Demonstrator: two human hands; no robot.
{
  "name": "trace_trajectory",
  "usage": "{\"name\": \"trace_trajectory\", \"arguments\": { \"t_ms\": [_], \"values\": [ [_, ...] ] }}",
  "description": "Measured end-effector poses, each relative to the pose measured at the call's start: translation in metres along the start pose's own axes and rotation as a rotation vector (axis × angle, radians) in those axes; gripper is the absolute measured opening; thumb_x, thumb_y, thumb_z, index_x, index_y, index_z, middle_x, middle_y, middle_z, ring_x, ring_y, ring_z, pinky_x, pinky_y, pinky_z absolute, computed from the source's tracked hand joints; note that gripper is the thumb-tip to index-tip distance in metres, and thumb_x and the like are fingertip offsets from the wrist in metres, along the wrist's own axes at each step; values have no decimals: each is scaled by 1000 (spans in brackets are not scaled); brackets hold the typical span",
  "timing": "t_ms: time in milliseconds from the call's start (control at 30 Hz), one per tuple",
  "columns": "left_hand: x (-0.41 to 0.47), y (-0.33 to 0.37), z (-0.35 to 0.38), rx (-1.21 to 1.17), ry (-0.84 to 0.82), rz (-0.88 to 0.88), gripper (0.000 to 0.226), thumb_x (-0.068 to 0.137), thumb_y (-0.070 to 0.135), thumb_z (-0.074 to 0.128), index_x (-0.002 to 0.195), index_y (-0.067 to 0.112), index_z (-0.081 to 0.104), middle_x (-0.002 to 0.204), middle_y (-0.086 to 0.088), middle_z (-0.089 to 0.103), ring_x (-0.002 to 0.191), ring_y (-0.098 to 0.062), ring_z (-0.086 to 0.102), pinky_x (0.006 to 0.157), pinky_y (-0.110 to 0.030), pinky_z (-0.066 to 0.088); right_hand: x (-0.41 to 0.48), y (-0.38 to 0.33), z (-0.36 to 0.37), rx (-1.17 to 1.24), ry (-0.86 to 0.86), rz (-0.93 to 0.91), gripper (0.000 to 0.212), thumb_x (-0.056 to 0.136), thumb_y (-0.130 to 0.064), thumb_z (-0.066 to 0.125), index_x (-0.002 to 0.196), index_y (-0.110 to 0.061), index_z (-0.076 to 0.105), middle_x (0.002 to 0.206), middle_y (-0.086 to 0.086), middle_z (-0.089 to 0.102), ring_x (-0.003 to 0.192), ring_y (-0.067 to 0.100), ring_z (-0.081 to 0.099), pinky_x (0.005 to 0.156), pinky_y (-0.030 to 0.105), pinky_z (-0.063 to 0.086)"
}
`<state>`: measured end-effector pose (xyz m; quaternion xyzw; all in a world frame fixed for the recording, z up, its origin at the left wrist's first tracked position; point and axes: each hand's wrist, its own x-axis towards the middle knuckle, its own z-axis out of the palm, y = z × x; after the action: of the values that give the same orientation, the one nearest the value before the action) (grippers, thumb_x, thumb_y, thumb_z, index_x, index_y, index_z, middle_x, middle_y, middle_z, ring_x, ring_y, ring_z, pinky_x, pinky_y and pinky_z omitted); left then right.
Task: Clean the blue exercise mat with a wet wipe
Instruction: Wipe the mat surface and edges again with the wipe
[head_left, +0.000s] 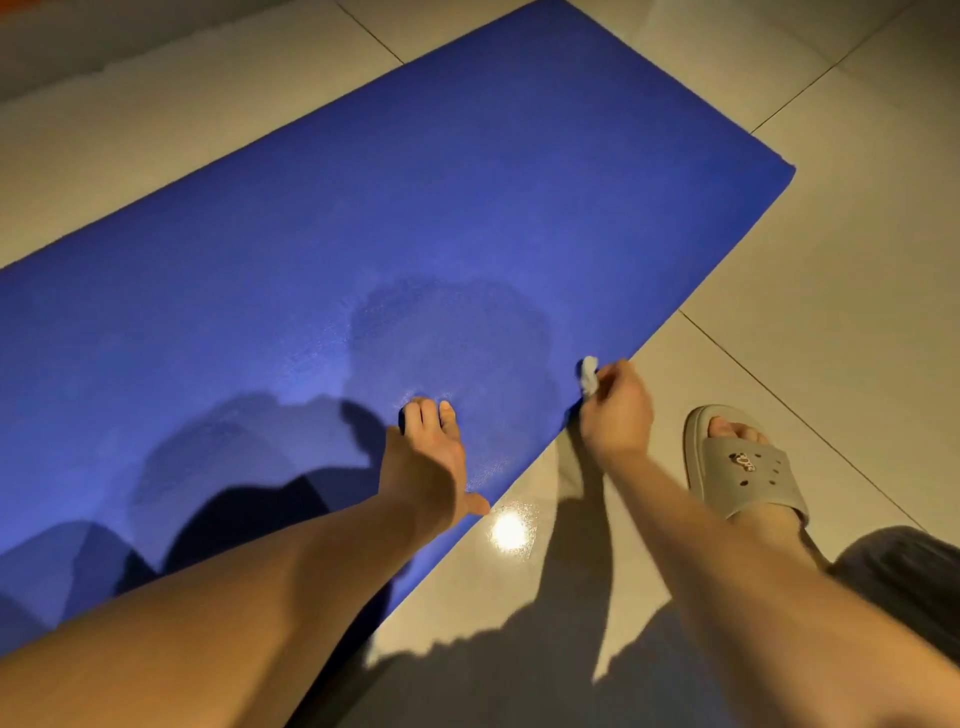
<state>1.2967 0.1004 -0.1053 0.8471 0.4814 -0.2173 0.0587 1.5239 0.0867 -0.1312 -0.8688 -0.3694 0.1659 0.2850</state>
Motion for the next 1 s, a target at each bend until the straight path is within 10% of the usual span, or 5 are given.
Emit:
{"name": "trace_trajectory", "arguments": {
  "t_ms": [400,567,700,867,1000],
  "values": [
    [-7,-13,2,-116,-80,43,130,77,85,57,162,9,-5,165,-24,5,152,-39,11,119,-45,25,-118,-24,33,-55,-299,-386,10,87,-6,56,87,-16,57,85,2,54,69,27,53,64,37,41],
    [-51,-63,18,-76,103,65,131,59,83,77,156,6,34,157,-29,30,145,-39,36,109,-46,39,-43,-15,19,-174,-97,-130,8,89,-5,51,88,-10,57,95,11,59,83,35,56,69,34,32],
    [-76,-93,30,-166,-198,-143,143,64,83,71,163,11,-5,167,-22,-7,156,-40,-3,119,-50,25,-100,-29,34,-102,-143,-192,20,83,-2,48,87,-20,58,95,5,61,83,30,59,72,35,42],
    [-77,-90,41,-180,-145,-152,148,61,84,73,162,7,-3,166,-26,-6,155,-43,-4,116,-54,32,-187,-36,43,-108,-437,-531,25,83,-15,49,102,-23,64,96,2,55,72,32,58,64,40,49],
    [-74,-91,46,-202,-133,-157,150,58,82,77,162,7,-1,165,-27,-7,154,-44,-4,119,-57,27,-117,-32,31,-169,-297,-430,17,84,-7,54,92,-21,57,92,2,54,76,32,57,63,36,39]
  ]
}}
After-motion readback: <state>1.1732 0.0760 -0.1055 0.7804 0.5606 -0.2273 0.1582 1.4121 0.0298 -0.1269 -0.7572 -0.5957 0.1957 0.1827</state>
